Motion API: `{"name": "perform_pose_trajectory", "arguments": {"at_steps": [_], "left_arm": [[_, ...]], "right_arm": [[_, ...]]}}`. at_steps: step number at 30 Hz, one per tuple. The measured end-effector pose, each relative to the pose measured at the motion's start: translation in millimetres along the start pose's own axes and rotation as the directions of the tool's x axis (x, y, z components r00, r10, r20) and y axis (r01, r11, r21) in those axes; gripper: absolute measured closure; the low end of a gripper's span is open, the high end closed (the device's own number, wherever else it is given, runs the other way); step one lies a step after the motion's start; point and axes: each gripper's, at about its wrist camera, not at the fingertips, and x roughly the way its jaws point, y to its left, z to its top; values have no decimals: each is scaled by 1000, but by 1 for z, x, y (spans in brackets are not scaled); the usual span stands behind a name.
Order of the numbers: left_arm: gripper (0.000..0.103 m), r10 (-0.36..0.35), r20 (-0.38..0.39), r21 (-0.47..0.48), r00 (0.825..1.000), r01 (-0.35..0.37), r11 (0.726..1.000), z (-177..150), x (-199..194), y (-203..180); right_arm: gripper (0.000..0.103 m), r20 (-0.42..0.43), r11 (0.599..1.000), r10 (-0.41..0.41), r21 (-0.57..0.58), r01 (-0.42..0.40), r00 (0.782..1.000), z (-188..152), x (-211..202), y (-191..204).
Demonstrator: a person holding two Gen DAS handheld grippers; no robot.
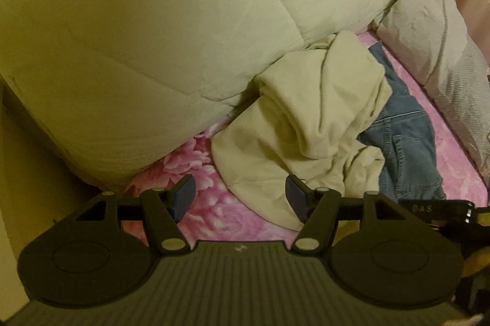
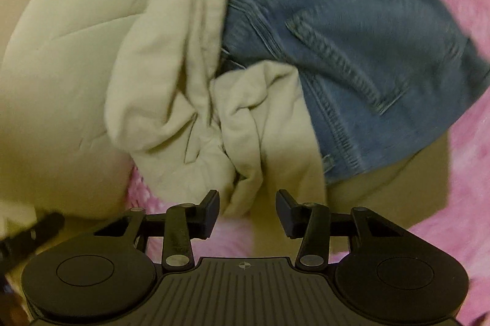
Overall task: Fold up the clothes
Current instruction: 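Reach into the pile and grasp the pale yellow shirt with the right gripper, then lift the shirt with the right gripper and drop it onto open bed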
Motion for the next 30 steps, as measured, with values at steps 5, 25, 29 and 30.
{"name": "perform_pose_trajectory", "arguments": {"at_steps": [5,25,29,30], "left_arm": [[42,13,-10,-13,1000,-13,1000,3,12,4],[43,-88,151,79,985,77,994,5,-84,-52],[43,-134,180,117,974,114,987,-7,-116,-75],[43,-144,188,128,971,122,984,-11,-125,-81]], "right_arm": [[70,-17,988,40,153,-37,999,8,41,-17],[101,546,875,480,-237,-423,687,-26,-267,27],[101,650,858,507,-317,-403,567,-46,-342,31],[101,669,855,511,-335,-395,540,-50,-359,32]]}}
